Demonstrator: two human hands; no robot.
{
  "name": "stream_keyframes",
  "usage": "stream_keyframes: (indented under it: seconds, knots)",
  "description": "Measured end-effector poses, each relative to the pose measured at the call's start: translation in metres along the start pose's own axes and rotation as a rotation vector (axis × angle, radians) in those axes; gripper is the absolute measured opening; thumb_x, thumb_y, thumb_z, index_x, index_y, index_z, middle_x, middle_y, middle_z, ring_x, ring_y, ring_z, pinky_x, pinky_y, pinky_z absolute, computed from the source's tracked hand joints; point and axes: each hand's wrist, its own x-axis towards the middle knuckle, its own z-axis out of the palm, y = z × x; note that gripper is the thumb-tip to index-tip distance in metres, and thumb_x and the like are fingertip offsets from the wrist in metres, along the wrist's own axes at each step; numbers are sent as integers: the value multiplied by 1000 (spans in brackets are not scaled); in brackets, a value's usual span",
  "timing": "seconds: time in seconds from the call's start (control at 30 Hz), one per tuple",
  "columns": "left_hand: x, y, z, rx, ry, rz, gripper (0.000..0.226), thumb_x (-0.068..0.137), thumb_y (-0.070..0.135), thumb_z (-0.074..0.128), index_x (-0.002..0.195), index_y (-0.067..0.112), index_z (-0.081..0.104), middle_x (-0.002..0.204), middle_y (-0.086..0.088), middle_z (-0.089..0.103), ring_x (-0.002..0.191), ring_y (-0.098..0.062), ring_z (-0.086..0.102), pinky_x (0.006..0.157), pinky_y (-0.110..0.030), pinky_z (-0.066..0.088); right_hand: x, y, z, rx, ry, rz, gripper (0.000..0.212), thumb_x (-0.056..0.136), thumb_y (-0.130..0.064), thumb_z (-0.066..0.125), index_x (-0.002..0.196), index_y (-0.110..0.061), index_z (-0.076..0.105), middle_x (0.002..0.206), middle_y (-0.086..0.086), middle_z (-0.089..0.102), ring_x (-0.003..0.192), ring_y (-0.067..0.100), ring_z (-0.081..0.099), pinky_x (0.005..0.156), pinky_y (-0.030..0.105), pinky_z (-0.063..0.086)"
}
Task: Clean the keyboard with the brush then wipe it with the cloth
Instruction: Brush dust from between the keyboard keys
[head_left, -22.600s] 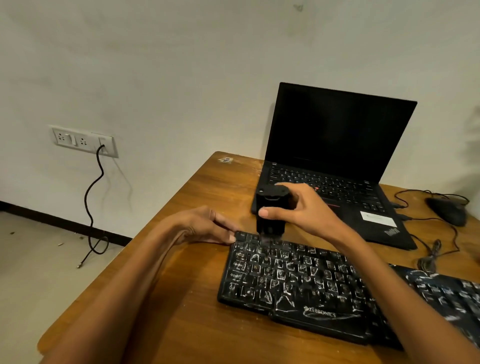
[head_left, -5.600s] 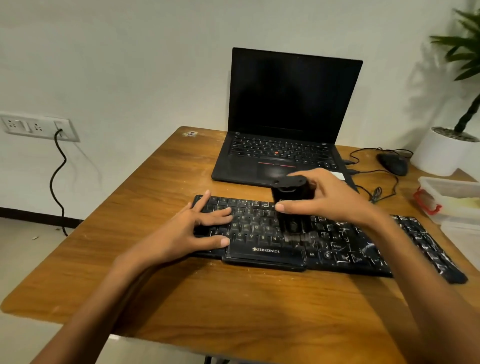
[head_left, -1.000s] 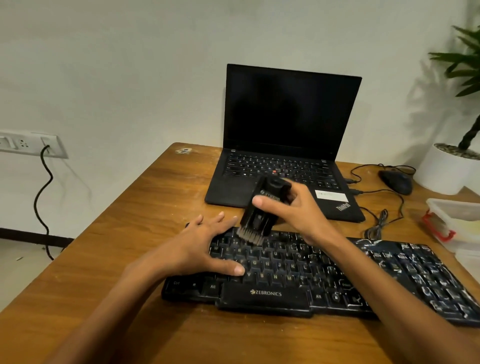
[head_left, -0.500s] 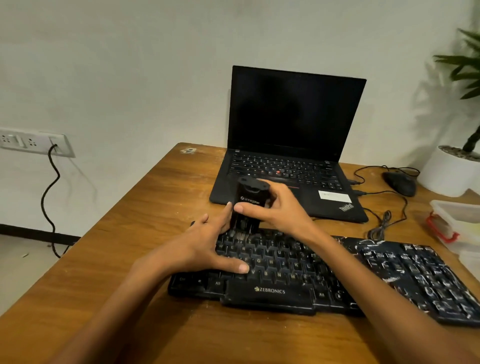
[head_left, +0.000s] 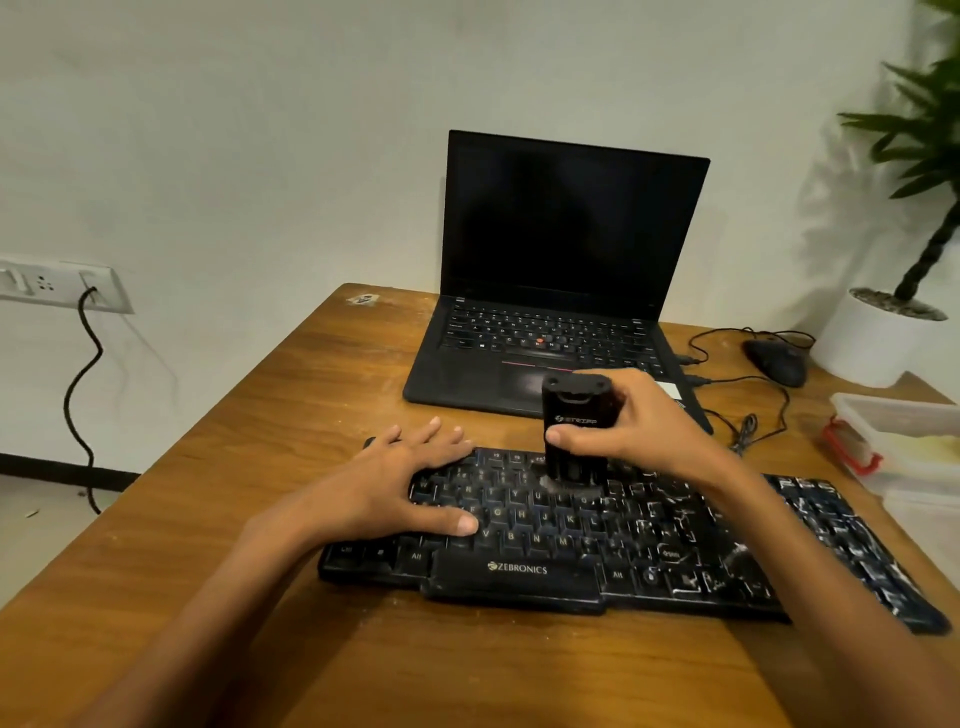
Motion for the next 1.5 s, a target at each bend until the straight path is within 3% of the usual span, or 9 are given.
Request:
stream_keyframes:
  seconds: [0.2, 0.37, 0.67, 0.87, 1.03, 1.17, 1.27, 1.37, 1.5]
  knots:
    - [-1, 1, 0, 4, 8, -19, 87, 68, 65, 55, 139, 47, 9, 152, 15, -10, 141, -20, -11, 113, -48, 7, 14, -15, 43, 131, -77, -126, 31, 74, -23, 75, 100, -12, 63, 96, 7, 68, 91, 18, 64, 81, 32, 52]
    - [0, 0, 0, -7, -7, -6, 94, 58, 72, 52, 139, 50, 8, 152, 18, -7, 141, -21, -10, 112, -51, 7, -9, 3, 0, 88, -59, 47, 40, 64, -38, 79, 93, -17, 61, 87, 1, 67, 83, 14, 64, 70, 23, 53]
    - [-4, 3, 0, -27, 9, -32, 95, 61, 69, 54, 142, 45, 10, 153, 15, -6, 141, -20, -11, 113, -48, 7, 10, -19, 43, 53, -115, -110, 26, 76, -27, 73, 98, -16, 64, 93, 3, 68, 89, 17, 64, 84, 37, 51]
    - [-3, 3, -1, 5, -13, -29, 96, 59, 71, 51, 141, 48, 7, 152, 15, -10, 141, -21, -11, 112, -51, 7, -23, 10, -11, 101, -41, 67, 33, 63, -35, 69, 93, -23, 59, 89, -3, 66, 78, 2, 63, 69, 13, 50]
    - [-1, 13, -8, -24, -4, 30, 90, 66, 63, 58, 141, 46, 11, 148, 20, -8, 141, -19, -6, 113, -47, 8, -13, -3, -10, 143, -26, -17, 40, 66, -43, 74, 98, -20, 63, 94, 1, 69, 87, 7, 65, 74, 18, 51]
    - [5, 24, -3, -34, -8, 77, 85, 77, 53, 61, 144, 40, 11, 149, 18, -5, 138, -11, -11, 114, -38, 2, 2, -6, 10, 107, -73, -18, 23, 73, -30, 74, 92, -27, 62, 87, -8, 67, 83, -1, 62, 75, 16, 48]
    - [6, 21, 0, -57, -2, 77, 84, 77, 52, 62, 144, 37, 14, 154, 10, 2, 141, -14, -6, 114, -35, 1, 13, 0, 11, 66, 112, -35, 25, 72, -30, 72, 94, -29, 61, 90, -8, 66, 83, -4, 59, 75, 11, 46]
    - [6, 22, 0, -61, 13, 115, 84, 77, 51, 62, 145, 35, 15, 155, 9, 5, 129, 2, -8, 112, -29, -1, 13, 2, 10, 139, 87, -20, 30, 70, -31, 71, 95, -16, 63, 93, 5, 67, 86, 9, 61, 75, 16, 47]
    - [6, 24, -1, -41, 6, 145, 82, 79, 48, 61, 145, 32, 14, 154, 12, 6, 115, 10, -8, 107, -19, -3, 15, 2, 13, 142, 42, -10, 31, 72, -29, 71, 97, -13, 63, 93, 2, 67, 81, 3, 62, 73, 13, 47]
